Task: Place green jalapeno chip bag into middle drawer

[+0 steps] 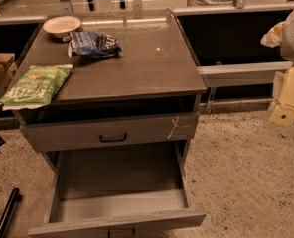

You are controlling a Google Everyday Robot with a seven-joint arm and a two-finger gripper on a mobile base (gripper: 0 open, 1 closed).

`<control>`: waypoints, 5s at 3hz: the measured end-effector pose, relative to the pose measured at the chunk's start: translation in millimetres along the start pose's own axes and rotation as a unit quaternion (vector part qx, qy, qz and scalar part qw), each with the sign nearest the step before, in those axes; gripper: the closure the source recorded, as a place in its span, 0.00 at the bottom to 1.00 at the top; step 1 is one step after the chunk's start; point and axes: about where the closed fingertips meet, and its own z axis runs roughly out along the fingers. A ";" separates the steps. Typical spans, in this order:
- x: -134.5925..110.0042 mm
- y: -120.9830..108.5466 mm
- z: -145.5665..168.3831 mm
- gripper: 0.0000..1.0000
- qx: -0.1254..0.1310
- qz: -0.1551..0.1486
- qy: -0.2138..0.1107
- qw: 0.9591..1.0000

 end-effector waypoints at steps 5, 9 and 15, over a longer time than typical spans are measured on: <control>-224.2 4.9 137.4 0.00 -0.065 -0.171 -0.051 0.982; -362.4 -29.4 129.5 0.00 0.066 -0.256 -0.159 0.951; -476.4 25.3 230.4 0.14 0.075 -0.400 -0.287 0.867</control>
Offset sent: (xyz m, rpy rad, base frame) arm 0.0067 0.0068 -0.0070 0.0221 0.0426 0.0098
